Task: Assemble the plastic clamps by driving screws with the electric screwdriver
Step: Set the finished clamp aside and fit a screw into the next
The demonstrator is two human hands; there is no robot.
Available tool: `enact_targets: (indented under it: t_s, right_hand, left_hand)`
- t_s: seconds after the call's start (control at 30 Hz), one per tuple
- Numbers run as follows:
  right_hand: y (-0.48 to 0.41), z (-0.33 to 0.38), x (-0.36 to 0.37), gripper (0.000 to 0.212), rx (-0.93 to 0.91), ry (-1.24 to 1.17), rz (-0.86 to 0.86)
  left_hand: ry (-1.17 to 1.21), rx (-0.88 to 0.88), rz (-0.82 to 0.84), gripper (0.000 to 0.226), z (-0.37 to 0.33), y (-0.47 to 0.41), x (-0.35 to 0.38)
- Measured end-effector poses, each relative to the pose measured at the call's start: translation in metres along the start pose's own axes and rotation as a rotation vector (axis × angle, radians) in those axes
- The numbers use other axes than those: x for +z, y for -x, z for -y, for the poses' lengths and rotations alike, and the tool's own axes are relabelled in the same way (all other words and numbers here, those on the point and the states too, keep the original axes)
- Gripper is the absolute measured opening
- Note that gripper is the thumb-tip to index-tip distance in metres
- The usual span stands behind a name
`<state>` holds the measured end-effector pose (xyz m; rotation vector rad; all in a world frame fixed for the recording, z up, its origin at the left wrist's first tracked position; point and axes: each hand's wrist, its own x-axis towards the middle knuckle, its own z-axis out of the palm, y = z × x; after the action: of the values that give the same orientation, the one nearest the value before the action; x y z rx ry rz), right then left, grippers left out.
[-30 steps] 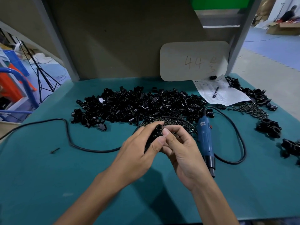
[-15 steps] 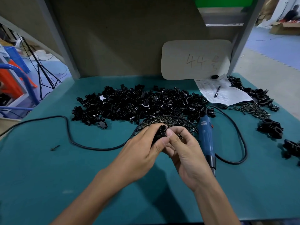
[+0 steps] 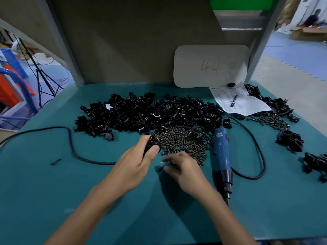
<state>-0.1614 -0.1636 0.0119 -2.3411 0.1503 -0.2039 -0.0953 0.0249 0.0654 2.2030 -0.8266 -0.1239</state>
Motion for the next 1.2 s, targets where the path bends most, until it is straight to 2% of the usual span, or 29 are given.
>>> enact_targets:
  t_s: [0.1,0.2,0.27,0.33,0.43,0.5,0.57,1.1,1.2]
  right_hand:
    - [-0.007,0.0,0.021,0.031,-0.125,0.232,0.103]
    - [-0.02,0.012,0.03,0.023,-0.086,0.407,0.133]
    - [-0.022,0.016,0.026,0.019,-0.093,0.407,0.142]
    - [-0.018,0.018,0.014,0.014,-0.064,0.163,0.052]
    - [-0.011,0.026,-0.015,0.014,0.063,-0.429,-0.114]
    - [-0.005,0.034,-0.033,0.017,0.049,-0.754,-0.119]
    - [0.003,0.041,-0.046,0.016,-0.007,-0.901,-0.081]
    - [0.005,0.05,-0.058,0.02,-0.089,-0.678,0.004]
    - [0.003,0.049,-0.057,0.015,-0.066,-0.678,-0.026]
  left_hand:
    - [-0.021,-0.024,-0.002,0.042,0.004,-0.003,-0.001]
    - [-0.06,-0.025,-0.003,0.049,0.004,-0.003,0.001]
    - [-0.077,-0.016,0.0,0.051,0.002,-0.003,0.001]
    - [-0.09,-0.01,0.0,0.052,0.002,-0.003,0.0]
    - [-0.109,0.01,0.003,0.047,0.001,-0.001,-0.002]
    - [-0.118,0.023,0.018,0.046,-0.001,0.0,0.0]
    - [-0.119,0.034,0.022,0.046,-0.003,-0.001,0.002]
    - [-0.106,0.077,0.018,0.043,-0.008,-0.001,0.008]
    - [-0.119,0.075,0.013,0.046,-0.009,-0.001,0.008]
